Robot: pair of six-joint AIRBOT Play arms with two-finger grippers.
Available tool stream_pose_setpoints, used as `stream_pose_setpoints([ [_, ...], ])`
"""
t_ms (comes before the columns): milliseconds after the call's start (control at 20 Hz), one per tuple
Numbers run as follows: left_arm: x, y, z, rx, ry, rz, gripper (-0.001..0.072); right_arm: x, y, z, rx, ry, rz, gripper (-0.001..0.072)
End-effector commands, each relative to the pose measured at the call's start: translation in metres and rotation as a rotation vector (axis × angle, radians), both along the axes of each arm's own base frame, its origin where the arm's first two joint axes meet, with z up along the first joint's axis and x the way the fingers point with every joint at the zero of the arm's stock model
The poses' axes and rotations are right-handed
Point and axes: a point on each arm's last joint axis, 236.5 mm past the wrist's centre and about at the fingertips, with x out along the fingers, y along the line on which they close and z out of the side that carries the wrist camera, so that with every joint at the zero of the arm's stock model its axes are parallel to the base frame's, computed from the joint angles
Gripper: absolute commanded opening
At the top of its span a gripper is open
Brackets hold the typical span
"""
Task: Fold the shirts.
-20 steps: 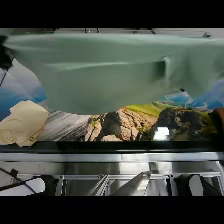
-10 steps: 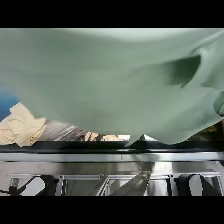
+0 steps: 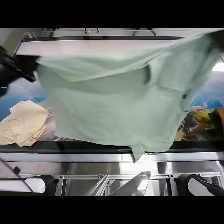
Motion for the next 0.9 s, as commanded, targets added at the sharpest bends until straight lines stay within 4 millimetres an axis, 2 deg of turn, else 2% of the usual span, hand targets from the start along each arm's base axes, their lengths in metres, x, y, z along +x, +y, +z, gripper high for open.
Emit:
stream_pose_setpoints([
  [0, 0.056, 0.002, -0.110, -0.042, 0.190, -0.004, 0.0024, 0.071, 0.004, -0.127, -0.002, 0.206, -0.034, 0.0013],
  [150, 0.087, -0.003, -0.163, -0.080, 0.300, -0.038, 0.0024, 0.097, 0.008, -0.184, 0.100, 0.267, -0.013, 0.0013],
  [200, 0.096, -0.004, -0.176, -0.076, 0.316, -0.030, 0.0024, 0.100, 0.008, -0.200, 0.105, 0.289, -0.008, 0.0013],
  [300, 0.112, -0.001, -0.190, -0.066, 0.321, -0.010, 0.0025, 0.096, 0.009, -0.229, 0.094, 0.347, 0.014, 0.0013],
  [500, 0.129, 0.015, -0.195, -0.002, 0.265, 0.007, 0.0025, 0.061, 0.010, -0.281, -0.035, 0.491, 0.101, 0.0013],
  [600, 0.131, 0.027, -0.212, 0.120, 0.304, 0.021, 0.0024, 0.044, 0.011, -0.303, -0.044, 0.552, 0.110, 0.0013],
  [750, 0.115, 0.036, -0.245, 0.334, 0.395, -0.037, 0.0023, 0.022, 0.013, -0.329, -0.045, 0.624, 0.118, 0.0013],
  [850, 0.104, 0.041, -0.257, 0.442, 0.430, -0.077, 0.0023, 0.014, 0.014, -0.337, -0.047, 0.651, 0.123, 0.0013],
])
